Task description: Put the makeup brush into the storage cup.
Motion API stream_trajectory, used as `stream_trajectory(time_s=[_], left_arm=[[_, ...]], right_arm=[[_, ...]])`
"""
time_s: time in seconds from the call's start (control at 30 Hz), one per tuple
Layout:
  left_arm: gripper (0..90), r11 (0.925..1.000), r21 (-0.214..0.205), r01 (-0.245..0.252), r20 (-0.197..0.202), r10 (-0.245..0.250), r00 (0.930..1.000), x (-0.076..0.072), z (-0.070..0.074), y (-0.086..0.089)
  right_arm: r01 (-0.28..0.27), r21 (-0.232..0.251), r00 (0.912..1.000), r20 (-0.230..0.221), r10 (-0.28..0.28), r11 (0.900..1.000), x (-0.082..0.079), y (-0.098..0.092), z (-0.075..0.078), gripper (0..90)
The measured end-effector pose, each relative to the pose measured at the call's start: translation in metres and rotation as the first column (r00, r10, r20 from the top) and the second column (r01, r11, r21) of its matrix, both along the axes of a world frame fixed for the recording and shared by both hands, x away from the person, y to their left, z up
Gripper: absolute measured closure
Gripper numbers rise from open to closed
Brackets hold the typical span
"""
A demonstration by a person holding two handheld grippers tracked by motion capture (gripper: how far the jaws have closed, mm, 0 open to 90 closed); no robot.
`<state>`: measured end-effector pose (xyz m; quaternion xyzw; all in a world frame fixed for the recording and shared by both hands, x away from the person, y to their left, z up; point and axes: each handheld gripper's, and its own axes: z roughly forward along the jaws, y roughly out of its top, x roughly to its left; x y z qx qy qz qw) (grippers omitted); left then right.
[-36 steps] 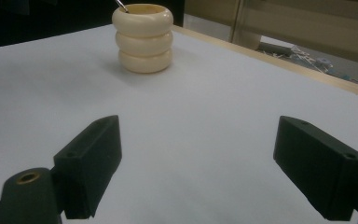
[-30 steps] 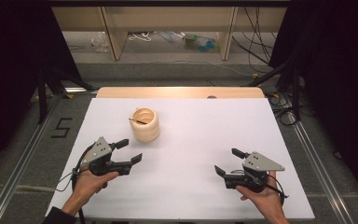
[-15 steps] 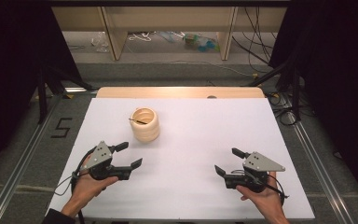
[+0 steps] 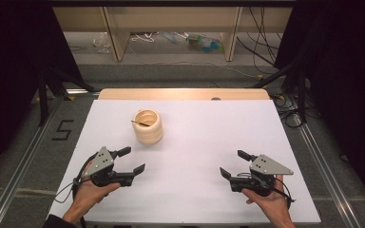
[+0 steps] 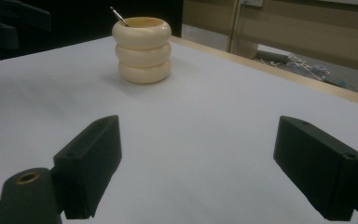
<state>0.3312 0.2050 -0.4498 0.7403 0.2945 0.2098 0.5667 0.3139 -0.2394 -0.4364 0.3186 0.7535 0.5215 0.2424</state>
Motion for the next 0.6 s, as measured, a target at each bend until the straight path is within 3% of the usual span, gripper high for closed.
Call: stream_trajectory(time_s=[0.1,0.33,0.4,0.43,0.47,0.53,0.6], left_arm=[[19.9,1.0000,0.007,0.004,0.002,-0.004,1.0000,-0.0013,-0.0007,-0.0002],[19.6,0.9999,-0.011,-0.008,0.003,0.008,1.0000,-0.0044,-0.0007,0.0026],[19.6,0.9998,-0.013,-0.016,0.005,0.016,0.9999,-0.0051,-0.0006,0.0039],[19.6,0.9997,-0.015,-0.019,0.001,0.019,0.9998,-0.0053,-0.0011,0.0044],[19.6,0.9997,-0.013,-0.021,0.000,0.021,0.9998,-0.0052,-0.0015,0.0048],[19.6,0.9998,-0.008,-0.021,0.003,0.021,0.9998,-0.0058,-0.0020,0.0048],[19.6,0.9998,-0.016,-0.010,0.005,0.010,0.9999,-0.0060,-0.0024,0.0034]], right_arm=[[-0.004,0.007,0.9999,0.015,0.004,1.0000,0.0006,-0.0009,-0.0003,16.1],[0.011,0.014,0.9999,-0.009,-0.011,0.9998,-0.0049,-0.0047,-0.0004,16.1],[0.012,0.009,0.9999,0.012,-0.012,0.9999,-0.0049,-0.0073,-0.0007,16.1],[0.013,0.017,0.9999,-0.012,-0.012,0.9998,-0.0062,-0.0072,-0.0008,16.1],[0.017,0.014,0.9998,0.003,-0.017,0.9997,-0.0057,-0.0081,-0.0010,16.1],[0.018,0.010,0.9995,-0.027,-0.018,0.9998,-0.0079,-0.0083,-0.0005,16.1],[0.019,0.012,0.9997,-0.014,-0.019,0.9998,-0.0080,-0.0085,-0.0012,16.1]])
